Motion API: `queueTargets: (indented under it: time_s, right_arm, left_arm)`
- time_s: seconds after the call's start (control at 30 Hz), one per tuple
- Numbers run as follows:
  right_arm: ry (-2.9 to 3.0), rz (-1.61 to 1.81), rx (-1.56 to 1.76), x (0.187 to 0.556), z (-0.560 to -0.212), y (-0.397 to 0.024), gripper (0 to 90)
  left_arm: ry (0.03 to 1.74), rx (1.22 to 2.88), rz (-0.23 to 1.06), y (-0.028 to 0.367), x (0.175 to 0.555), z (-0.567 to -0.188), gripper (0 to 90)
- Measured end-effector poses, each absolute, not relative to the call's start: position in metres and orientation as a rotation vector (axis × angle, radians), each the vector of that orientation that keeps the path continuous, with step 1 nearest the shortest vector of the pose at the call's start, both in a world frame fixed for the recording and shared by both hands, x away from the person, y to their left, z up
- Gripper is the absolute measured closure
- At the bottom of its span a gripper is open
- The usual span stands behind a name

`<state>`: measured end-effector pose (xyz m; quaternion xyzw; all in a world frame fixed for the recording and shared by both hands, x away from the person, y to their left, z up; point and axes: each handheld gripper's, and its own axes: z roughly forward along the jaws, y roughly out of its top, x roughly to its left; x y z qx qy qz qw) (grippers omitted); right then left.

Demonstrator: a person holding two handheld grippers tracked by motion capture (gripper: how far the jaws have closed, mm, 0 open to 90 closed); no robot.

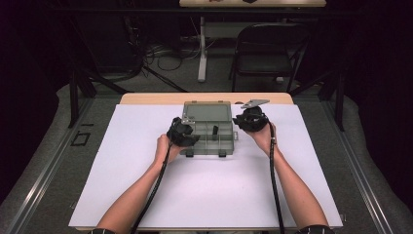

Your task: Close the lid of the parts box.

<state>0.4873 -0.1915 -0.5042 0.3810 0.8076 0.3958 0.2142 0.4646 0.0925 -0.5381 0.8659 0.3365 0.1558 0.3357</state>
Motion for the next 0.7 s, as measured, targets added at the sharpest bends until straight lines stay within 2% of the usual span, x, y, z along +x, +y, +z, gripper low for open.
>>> queueTargets:
  time_s: [0.1, 0.7]
  right_arm:
    - [2.246, 1.066, 1.064, 0.495, -0.507, -0.19, 89.9]
    - [2.285, 0.925, 1.164, 0.526, -0.542, -0.183, 90.0]
  left_arm:
    - [0.878, 2.259, 0.407, 0.092, 0.465, -0.538, 55.6]
    - [0.876, 2.258, 0.402, 0.093, 0.465, -0.538, 55.5]
